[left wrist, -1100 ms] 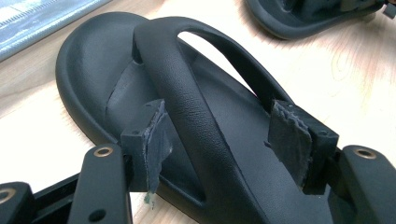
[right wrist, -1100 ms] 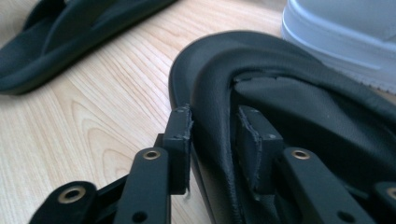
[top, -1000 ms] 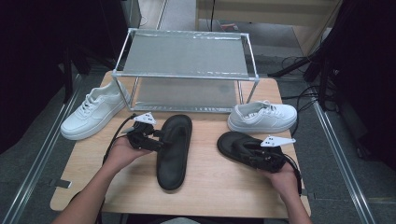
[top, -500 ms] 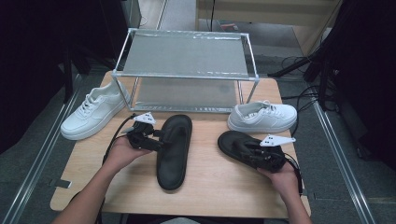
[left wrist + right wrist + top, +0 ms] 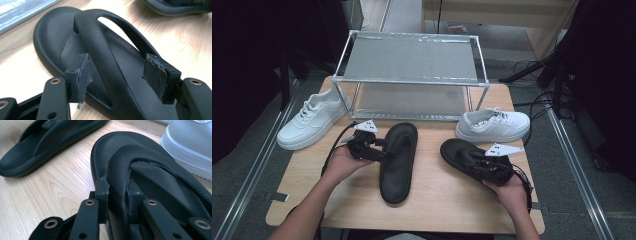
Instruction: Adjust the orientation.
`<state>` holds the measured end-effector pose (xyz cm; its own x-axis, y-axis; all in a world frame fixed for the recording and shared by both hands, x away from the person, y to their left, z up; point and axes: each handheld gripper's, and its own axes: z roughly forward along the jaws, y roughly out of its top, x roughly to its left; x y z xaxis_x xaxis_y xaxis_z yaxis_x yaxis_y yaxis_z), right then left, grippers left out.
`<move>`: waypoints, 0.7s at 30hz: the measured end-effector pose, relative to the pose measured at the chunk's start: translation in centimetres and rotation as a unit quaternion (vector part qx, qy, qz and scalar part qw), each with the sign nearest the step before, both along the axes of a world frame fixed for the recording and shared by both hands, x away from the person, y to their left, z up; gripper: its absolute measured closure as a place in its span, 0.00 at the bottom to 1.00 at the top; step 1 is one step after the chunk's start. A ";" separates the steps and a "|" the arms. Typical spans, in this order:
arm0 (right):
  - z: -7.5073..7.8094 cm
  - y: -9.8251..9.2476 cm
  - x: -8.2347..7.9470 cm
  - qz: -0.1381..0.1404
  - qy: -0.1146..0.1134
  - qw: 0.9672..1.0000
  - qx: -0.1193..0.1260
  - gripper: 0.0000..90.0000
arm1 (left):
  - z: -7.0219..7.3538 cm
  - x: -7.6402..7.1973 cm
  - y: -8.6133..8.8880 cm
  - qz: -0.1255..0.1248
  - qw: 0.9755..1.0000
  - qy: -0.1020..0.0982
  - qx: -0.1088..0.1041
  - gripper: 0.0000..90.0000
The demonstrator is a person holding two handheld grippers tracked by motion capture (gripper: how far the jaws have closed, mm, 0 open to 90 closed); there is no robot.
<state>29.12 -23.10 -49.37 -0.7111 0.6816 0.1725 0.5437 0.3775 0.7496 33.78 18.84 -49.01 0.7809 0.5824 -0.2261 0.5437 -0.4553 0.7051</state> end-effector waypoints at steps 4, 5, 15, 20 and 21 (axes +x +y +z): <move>0.3 0.8 0.0 -0.011 0.004 1.000 0.008 0.85 | 0.0 -0.1 0.2 0.002 1.000 -0.001 0.002 0.42; 0.4 1.0 -0.1 -0.014 0.004 1.000 0.008 0.86 | -0.1 -0.2 0.2 0.004 1.000 0.001 0.001 0.42; 0.9 3.3 0.4 -0.015 -0.002 1.000 0.013 0.86 | 0.0 -1.1 1.0 0.012 1.000 -0.003 0.002 0.42; 0.8 4.8 1.3 -0.010 0.001 1.000 0.012 0.86 | -0.1 -1.7 1.6 0.018 1.000 -0.003 0.000 0.42; 0.7 5.1 1.5 -0.009 0.002 1.000 0.012 0.86 | -0.1 -1.8 1.7 0.019 1.000 -0.003 0.003 0.42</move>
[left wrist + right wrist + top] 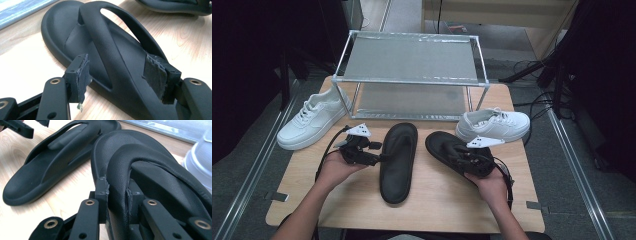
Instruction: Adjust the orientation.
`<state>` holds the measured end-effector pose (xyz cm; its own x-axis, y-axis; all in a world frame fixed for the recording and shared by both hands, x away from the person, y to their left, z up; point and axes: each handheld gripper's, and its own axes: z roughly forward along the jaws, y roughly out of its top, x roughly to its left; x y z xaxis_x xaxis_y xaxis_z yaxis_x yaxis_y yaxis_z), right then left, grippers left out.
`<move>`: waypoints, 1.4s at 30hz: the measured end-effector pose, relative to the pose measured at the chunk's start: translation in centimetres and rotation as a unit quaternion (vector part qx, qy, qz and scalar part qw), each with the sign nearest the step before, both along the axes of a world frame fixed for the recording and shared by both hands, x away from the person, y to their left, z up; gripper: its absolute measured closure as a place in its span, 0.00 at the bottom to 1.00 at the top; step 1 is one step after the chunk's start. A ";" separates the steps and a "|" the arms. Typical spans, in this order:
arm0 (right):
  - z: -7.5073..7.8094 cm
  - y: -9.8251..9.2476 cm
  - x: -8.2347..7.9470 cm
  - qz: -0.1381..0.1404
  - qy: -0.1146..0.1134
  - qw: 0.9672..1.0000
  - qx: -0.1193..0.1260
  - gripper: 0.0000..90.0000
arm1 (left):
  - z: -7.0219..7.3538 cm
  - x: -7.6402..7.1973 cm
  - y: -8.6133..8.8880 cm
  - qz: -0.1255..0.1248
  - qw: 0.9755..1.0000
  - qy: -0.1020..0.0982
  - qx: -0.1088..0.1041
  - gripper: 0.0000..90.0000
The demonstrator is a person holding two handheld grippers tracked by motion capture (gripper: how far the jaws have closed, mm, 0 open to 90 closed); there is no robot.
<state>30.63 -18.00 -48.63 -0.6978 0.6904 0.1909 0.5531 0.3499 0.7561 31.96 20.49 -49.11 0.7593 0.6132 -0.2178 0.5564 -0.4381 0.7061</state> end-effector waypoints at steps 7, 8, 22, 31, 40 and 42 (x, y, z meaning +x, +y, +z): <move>-0.6 1.4 1.2 -0.017 0.033 0.999 -0.010 0.85 | -0.2 -0.8 0.3 0.006 1.000 -0.002 -0.002 0.42; -0.7 1.6 1.4 -0.017 0.035 0.999 -0.013 0.85 | -0.2 -0.9 0.3 0.007 1.000 -0.001 -0.002 0.42; -1.9 3.8 3.1 -0.026 0.027 0.999 -0.028 0.85 | -0.6 -1.7 0.5 0.009 1.000 -0.001 0.000 0.42; -2.5 4.5 4.0 -0.034 0.030 0.999 -0.019 0.84 | -0.7 -1.7 0.5 0.007 1.000 -0.003 -0.001 0.41; -1.3 3.1 3.8 -0.025 0.027 0.999 0.012 0.73 | -0.7 -1.6 0.6 0.011 1.000 -0.005 -0.004 0.41; -0.9 2.7 3.5 -0.022 0.024 0.999 0.018 0.73 | -0.7 -1.5 0.6 0.011 1.000 -0.006 -0.003 0.41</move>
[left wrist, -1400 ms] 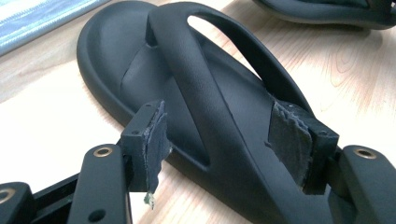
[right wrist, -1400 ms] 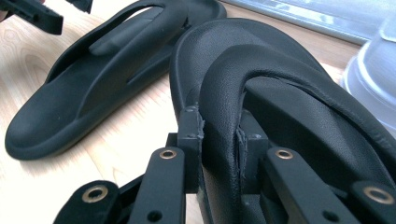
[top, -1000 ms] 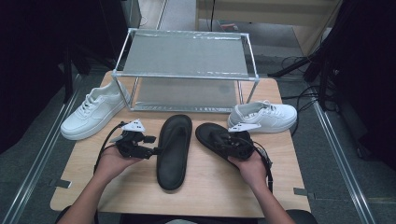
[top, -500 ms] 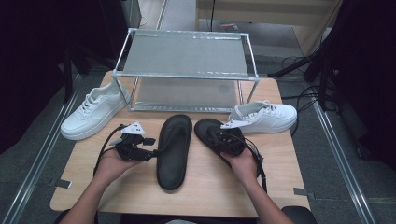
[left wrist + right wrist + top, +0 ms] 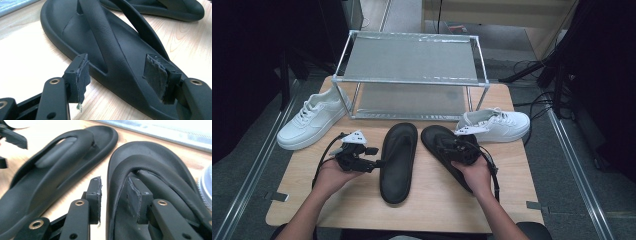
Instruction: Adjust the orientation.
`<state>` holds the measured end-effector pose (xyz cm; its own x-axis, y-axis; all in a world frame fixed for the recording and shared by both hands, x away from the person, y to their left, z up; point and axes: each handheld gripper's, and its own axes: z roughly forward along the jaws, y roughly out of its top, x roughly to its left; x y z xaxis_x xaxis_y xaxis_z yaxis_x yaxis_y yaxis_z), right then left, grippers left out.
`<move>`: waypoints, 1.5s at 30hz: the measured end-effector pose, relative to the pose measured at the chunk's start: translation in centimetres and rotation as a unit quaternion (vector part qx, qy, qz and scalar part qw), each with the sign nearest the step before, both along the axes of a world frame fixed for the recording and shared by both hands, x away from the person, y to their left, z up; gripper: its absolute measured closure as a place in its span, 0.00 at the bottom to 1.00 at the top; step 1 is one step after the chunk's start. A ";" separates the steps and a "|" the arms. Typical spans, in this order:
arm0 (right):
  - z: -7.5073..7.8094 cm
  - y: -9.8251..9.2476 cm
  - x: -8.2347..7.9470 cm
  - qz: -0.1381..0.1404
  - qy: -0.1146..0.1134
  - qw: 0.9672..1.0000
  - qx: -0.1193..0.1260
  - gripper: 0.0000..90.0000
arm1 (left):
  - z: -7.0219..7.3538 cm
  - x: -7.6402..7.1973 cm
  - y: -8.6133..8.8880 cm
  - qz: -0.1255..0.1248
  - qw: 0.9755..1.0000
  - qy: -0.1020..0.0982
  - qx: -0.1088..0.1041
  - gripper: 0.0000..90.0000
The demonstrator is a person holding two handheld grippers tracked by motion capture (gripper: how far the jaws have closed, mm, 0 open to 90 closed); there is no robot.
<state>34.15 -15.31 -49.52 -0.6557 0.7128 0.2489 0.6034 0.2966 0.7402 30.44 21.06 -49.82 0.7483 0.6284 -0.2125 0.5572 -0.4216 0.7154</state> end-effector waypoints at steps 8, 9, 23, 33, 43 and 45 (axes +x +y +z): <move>1.1 -1.8 -1.3 0.015 -0.010 1.000 0.005 0.90 | -0.2 1.0 0.3 0.008 1.000 0.003 0.007 0.42; 1.1 -2.0 -1.3 0.012 -0.010 1.000 0.004 0.92 | -0.2 1.1 0.3 0.010 1.000 0.003 0.004 0.43; 0.7 -2.8 -2.3 -0.002 -0.007 0.999 -0.032 0.98 | -0.8 2.9 -0.4 0.011 0.999 0.026 0.038 0.86; 0.2 -2.0 -2.5 0.002 -0.004 0.999 -0.043 0.97 | -1.2 3.1 -0.8 0.001 0.998 0.035 0.044 0.93; 0.1 -1.8 -2.2 0.002 -0.004 0.999 -0.041 0.97 | -1.2 2.9 -1.0 0.002 0.998 0.032 0.051 0.92; 0.1 -1.7 -2.1 0.002 -0.005 0.999 -0.041 0.97 | -1.1 2.8 -1.1 0.002 0.998 0.031 0.055 0.92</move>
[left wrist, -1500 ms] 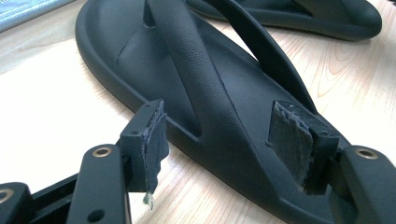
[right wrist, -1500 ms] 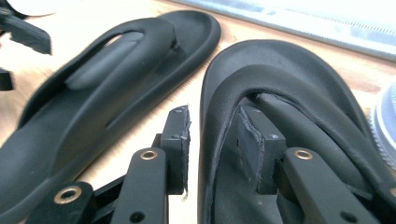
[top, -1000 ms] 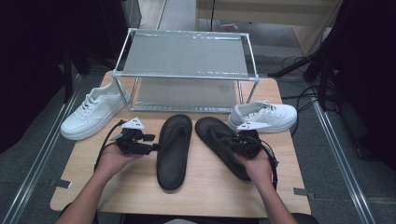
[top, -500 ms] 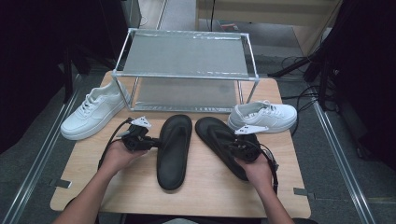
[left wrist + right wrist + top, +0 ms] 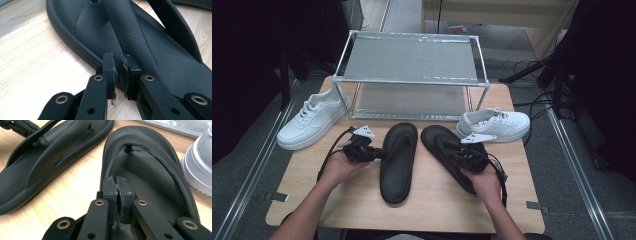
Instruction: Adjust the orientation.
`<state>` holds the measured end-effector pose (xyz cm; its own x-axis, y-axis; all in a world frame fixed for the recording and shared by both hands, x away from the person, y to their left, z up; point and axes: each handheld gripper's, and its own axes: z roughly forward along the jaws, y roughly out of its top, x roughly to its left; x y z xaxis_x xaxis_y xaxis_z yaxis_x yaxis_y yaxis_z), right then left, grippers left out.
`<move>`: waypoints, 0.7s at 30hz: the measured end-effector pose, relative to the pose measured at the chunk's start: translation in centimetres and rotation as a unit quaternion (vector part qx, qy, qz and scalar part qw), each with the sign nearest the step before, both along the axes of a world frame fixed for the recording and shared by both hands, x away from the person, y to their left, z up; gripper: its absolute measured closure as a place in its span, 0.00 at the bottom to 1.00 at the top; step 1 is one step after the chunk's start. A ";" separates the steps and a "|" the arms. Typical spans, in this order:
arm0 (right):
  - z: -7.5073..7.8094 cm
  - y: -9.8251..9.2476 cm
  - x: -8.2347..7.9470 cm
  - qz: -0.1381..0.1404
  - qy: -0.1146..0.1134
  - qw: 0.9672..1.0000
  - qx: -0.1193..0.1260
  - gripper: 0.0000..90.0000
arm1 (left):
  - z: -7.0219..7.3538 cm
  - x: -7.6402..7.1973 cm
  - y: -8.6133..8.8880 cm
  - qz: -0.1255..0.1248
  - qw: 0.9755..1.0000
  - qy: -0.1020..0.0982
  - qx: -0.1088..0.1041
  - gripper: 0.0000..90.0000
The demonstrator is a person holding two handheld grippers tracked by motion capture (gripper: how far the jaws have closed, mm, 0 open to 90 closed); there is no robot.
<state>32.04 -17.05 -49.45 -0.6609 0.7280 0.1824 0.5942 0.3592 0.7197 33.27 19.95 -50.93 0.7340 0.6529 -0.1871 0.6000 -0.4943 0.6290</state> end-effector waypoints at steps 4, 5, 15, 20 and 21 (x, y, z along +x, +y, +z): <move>-0.1 0.3 0.2 0.003 0.000 1.000 0.003 0.97 | 0.0 -0.2 -0.2 0.000 1.000 -0.003 0.005 0.92; -0.1 0.4 0.2 0.005 0.002 1.000 0.004 0.96 | 0.1 -0.2 -0.2 0.000 1.000 -0.003 0.005 0.92; -0.2 1.4 0.4 0.018 0.001 1.000 0.004 0.96 | 0.1 -1.4 -1.8 -0.035 0.999 -0.008 0.012 0.91; -0.2 1.8 0.5 0.025 0.001 1.000 0.004 0.96 | 0.0 -1.6 -2.2 -0.040 0.999 0.007 -0.003 0.91; -0.2 1.8 0.6 0.026 0.000 1.000 0.004 0.96 | 0.0 -1.8 -2.5 -0.046 0.999 0.003 -0.002 0.91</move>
<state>32.59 -15.23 -49.69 -0.6981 0.6910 0.1877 0.5742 0.3835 0.7233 31.50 17.49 -50.97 0.7894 0.5824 -0.1942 0.5564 -0.5449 0.6273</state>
